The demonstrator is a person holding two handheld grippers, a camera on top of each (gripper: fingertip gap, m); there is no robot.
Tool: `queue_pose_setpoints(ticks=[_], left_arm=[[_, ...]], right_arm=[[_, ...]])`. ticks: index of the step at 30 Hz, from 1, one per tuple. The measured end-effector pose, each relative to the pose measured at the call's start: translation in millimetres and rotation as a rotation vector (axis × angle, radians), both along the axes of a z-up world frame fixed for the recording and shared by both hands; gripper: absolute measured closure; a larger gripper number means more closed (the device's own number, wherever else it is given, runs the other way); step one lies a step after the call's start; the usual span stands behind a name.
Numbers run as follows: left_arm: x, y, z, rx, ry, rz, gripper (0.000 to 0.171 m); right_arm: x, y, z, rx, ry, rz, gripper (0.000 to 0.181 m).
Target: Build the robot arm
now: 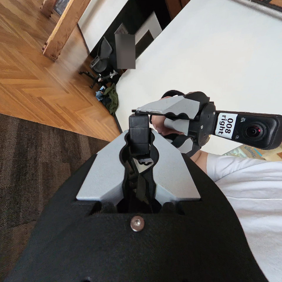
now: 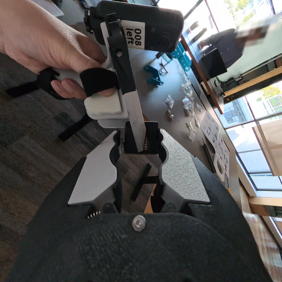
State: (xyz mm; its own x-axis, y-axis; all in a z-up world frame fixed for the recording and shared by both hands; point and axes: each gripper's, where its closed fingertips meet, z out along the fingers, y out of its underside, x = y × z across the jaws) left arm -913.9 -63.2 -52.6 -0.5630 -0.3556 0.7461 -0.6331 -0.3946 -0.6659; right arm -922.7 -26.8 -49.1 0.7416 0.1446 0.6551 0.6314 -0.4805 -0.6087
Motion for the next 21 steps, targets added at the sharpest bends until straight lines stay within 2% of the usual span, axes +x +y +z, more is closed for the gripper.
queue_pose_setpoints(ticks=[3,7,13,15,17,19,21], left_arm=[[57,-8,-1,0.049,0.017,-0.013,0.150],[133,12,-8,0.077,0.032,0.030,0.150],[252,72,-30,0.075,0.044,0.110,0.150],[292,99,-34,0.050,0.072,0.158,0.140],[322,124,-32,-0.002,0.077,0.193,0.143],[347,142,-45,0.026,0.124,0.212,0.151],[372,160,-60,0.082,0.159,0.266,0.151]], right_arm=[[58,-8,0,0.028,0.013,-0.042,0.132],[133,12,-7,0.037,0.030,-0.018,0.132],[249,69,-30,-0.006,0.060,0.061,0.134],[285,84,-40,-0.052,0.089,0.077,0.140],[316,99,-45,-0.073,0.128,0.098,0.140],[344,114,-55,-0.098,0.148,0.130,0.139],[371,128,-69,-0.123,0.173,0.168,0.139]])
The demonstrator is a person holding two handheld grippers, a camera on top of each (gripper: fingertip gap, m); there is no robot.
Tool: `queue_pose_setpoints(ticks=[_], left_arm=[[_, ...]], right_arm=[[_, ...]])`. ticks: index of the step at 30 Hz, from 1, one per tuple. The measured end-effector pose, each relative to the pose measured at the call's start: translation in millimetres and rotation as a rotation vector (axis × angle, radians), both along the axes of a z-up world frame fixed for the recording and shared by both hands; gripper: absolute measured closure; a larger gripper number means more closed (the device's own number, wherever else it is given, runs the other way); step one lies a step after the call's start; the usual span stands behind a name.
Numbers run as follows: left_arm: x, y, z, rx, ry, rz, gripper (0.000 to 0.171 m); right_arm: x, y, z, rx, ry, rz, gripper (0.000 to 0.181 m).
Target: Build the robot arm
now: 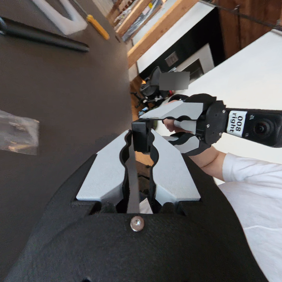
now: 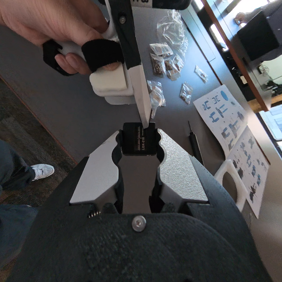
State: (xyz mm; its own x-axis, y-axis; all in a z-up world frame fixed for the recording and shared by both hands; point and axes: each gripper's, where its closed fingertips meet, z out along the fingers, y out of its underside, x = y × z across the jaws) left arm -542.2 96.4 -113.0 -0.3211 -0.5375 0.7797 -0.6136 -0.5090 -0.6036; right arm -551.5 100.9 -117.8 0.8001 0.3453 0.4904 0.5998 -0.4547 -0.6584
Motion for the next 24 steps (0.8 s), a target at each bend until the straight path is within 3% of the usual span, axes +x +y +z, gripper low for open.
queue_pose_setpoints(ticks=[4,7,8,10,14,17,20,24], left_arm=[[36,21,-23,0.076,0.096,0.120,0.138],[51,16,-38,0.069,0.183,0.186,0.129],[58,12,-39,0.052,0.188,0.206,0.129],[74,9,-39,0.028,0.188,0.282,0.148],[88,11,-51,0.166,0.282,0.374,0.149],[90,13,-46,0.345,0.342,0.293,0.151],[88,28,-43,0.629,0.434,0.169,0.151],[87,38,-42,0.947,0.425,-0.103,0.151]], right_arm=[[40,14,-20,-0.018,0.075,0.116,0.139],[64,19,-18,0.041,0.122,0.193,0.139],[69,20,-19,0.056,0.151,0.217,0.140],[81,22,-26,0.052,0.190,0.242,0.139],[96,18,-37,0.053,0.247,0.383,0.139],[107,8,-29,0.063,0.290,0.511,0.133],[132,3,-24,0.063,0.304,0.533,0.129],[165,-1,-24,0.100,0.312,0.544,0.130]])
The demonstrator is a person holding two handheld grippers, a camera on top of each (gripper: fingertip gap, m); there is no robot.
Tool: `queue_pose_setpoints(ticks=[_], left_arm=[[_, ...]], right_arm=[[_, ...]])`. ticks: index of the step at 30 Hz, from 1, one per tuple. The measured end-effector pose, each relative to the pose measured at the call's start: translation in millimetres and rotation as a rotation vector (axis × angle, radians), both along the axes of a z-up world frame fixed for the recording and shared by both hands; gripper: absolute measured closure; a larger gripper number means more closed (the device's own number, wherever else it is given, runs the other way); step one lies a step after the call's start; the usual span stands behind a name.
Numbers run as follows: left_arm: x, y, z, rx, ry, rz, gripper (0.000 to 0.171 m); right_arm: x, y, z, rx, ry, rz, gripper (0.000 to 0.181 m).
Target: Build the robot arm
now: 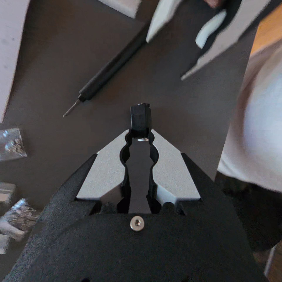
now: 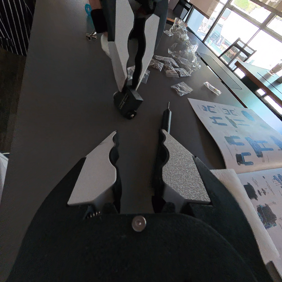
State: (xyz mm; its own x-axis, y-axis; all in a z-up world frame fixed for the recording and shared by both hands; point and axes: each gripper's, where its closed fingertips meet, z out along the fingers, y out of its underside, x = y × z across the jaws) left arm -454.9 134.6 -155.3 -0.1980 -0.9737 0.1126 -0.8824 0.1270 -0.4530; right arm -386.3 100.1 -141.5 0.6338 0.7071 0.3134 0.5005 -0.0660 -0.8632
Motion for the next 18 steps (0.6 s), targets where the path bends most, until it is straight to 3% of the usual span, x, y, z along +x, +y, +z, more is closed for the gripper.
queue_pose_setpoints(ticks=[4,10,14,18], left_arm=[[2,4,0,0.062,0.056,-0.113,0.151],[6,-2,-1,0.216,0.036,-0.191,0.151],[5,-5,-3,0.314,0.010,-0.188,0.151],[4,-5,-6,0.267,0.010,-0.119,0.150]], right_arm=[[13,-1,12,0.025,0.080,-0.023,0.133],[10,-3,9,0.038,0.047,-0.003,0.135],[5,-6,4,0.068,-0.024,0.012,0.136],[2,-7,-2,0.069,-0.079,0.022,0.137]])
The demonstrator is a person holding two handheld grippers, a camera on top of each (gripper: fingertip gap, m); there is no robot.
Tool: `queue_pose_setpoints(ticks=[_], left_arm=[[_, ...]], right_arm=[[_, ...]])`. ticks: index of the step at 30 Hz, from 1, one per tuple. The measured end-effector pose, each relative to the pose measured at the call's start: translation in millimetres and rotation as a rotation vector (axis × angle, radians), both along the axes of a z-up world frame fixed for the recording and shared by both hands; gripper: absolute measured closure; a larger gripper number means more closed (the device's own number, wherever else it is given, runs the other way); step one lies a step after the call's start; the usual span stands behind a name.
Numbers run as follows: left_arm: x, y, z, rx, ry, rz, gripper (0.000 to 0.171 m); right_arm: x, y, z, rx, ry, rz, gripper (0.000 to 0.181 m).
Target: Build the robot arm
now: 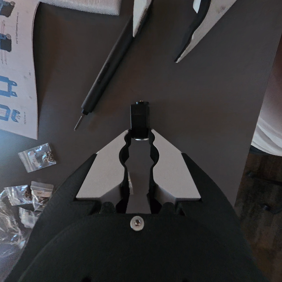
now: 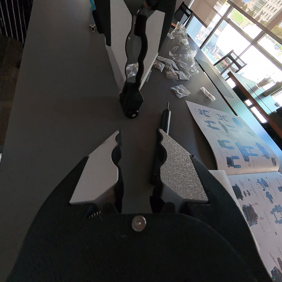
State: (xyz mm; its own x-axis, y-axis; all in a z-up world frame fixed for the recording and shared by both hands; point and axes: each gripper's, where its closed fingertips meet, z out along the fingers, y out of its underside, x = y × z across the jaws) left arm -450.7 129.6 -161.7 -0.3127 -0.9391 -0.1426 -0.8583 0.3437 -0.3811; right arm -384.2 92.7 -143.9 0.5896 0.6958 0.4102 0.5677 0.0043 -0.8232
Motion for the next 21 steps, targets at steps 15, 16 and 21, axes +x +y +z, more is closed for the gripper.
queue_pose_setpoints(ticks=[15,16,21], left_arm=[[9,-3,-3,-0.092,-0.029,0.071,0.125],[9,-3,-1,-0.098,-0.040,0.085,0.121],[0,6,29,-0.116,-0.221,0.265,0.113]], right_arm=[[-2,-2,2,-0.003,0.024,0.006,0.140],[-1,-2,3,-0.002,0.026,0.005,0.140],[1,-3,5,0.003,0.041,0.000,0.140]])
